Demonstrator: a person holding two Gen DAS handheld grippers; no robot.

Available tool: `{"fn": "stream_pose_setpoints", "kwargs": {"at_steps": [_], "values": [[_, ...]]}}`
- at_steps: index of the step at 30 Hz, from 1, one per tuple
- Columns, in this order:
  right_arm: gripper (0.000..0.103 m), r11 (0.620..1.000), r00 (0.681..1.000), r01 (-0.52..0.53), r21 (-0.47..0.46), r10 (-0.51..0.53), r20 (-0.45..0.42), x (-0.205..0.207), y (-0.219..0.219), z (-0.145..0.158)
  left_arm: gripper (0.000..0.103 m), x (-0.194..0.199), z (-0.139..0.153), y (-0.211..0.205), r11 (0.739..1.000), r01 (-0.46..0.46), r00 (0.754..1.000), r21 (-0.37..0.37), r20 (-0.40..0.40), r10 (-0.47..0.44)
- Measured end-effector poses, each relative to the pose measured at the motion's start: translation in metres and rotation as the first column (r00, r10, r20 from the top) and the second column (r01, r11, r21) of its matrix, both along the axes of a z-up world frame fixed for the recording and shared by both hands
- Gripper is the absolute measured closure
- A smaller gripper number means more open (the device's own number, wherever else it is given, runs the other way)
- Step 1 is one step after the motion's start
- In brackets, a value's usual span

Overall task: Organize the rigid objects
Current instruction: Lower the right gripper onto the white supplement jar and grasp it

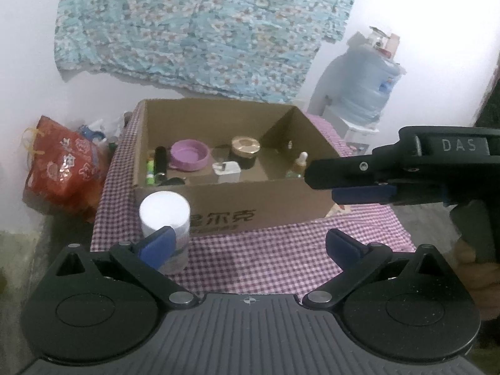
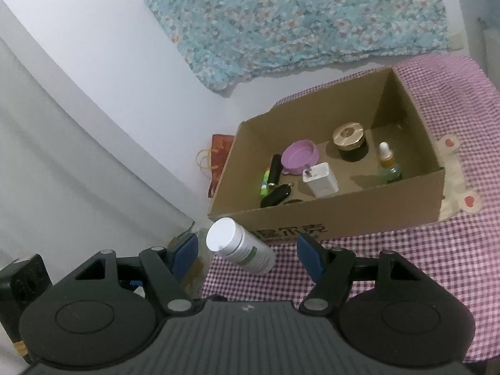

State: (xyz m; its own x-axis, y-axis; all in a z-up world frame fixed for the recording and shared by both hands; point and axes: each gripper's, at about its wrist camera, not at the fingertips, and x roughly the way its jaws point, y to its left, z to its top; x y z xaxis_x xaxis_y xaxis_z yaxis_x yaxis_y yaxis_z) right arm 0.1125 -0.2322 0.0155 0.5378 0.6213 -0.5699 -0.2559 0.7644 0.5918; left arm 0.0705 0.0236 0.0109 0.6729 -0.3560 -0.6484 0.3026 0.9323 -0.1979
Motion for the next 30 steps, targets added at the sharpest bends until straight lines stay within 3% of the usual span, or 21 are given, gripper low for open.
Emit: {"fn": "stream_pose_setpoints", "kwargs": {"at_steps": [17, 30], "values": [[0.031, 1.000, 0.999, -0.011, -0.027, 0.010, -0.038, 0.009, 0.017, -0.006, 0.000, 0.008, -0.012, 0.020, 0.999, -0.042, 0.999, -0.003, -0.004, 0.042], [0.032, 0.999, 0.997, -0.032, 0.031, 0.034, -0.076, 0.041, 0.034, -0.023, 0.003, 0.030, -0.025, 0.023, 0.991, -0.114, 0.993, 0.070, 0.053, 0.110]]}}
